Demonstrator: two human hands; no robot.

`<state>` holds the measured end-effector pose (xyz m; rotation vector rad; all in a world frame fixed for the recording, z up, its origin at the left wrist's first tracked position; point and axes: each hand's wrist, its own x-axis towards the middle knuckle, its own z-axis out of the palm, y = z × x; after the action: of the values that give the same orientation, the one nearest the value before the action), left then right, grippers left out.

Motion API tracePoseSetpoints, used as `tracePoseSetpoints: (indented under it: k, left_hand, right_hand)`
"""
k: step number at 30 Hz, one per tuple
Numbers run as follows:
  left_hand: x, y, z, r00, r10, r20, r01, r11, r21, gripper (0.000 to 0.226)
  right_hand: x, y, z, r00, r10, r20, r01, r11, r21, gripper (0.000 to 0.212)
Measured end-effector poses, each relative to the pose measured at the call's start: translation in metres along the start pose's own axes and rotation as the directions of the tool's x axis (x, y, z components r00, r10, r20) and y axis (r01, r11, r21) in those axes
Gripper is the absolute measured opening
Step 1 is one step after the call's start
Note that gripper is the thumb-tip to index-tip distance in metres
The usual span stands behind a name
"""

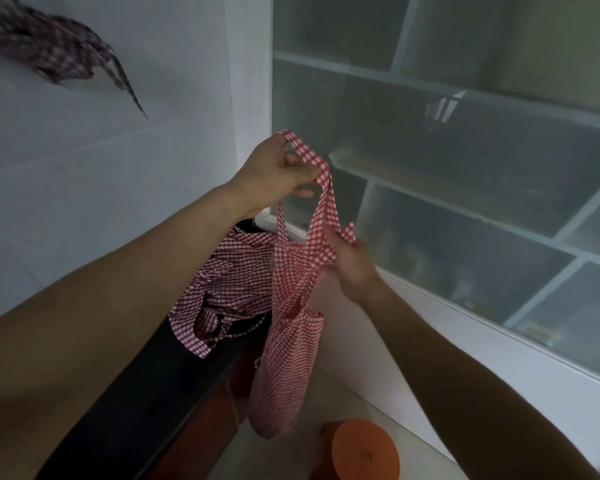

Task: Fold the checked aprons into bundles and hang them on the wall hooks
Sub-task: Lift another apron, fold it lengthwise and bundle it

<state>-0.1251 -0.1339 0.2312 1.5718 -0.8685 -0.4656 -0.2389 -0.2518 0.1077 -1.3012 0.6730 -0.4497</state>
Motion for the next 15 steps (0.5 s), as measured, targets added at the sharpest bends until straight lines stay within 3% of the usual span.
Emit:
tracePoseSetpoints:
  k: [3,5,9,12,15]
  left_hand:
    - [0.002,-0.006,-0.011,0.993,0.026,-0.113,-0.024,1.000,0.011,0.074]
    - [0.005,-0.011,-0.021,0.984,0.032,-0.176,-0.028,0.999,0.026,0.087]
    - [0.012,-0.021,-0.036,0.939,0.034,-0.343,-0.028,0.999,0.023,0.084]
    - [0.016,-0.027,-0.041,0.914,0.000,-0.405,-0.009,1.000,-0.020,0.078]
    - [0.018,-0.027,-0.039,0.931,-0.082,-0.356,0.040,0.991,-0.126,0.071]
  right_hand:
    - [0.009,-0.034,-0.022,0.999,-0.029,0.030,0.039,0.892,-0.450,0.064]
    - [0.002,-0.063,-0.031,0.984,0.048,0.174,0.082,0.739,-0.669,0.051]
    - [-0.002,-0.111,-0.051,0.952,0.144,0.271,0.059,0.781,-0.622,0.038]
    - [0.001,-0.125,-0.056,0.964,-0.032,0.263,0.172,0.832,-0.527,0.027]
    - [-0.002,-0.130,-0.047,0.957,-0.137,0.257,0.220,0.918,-0.330,0.040]
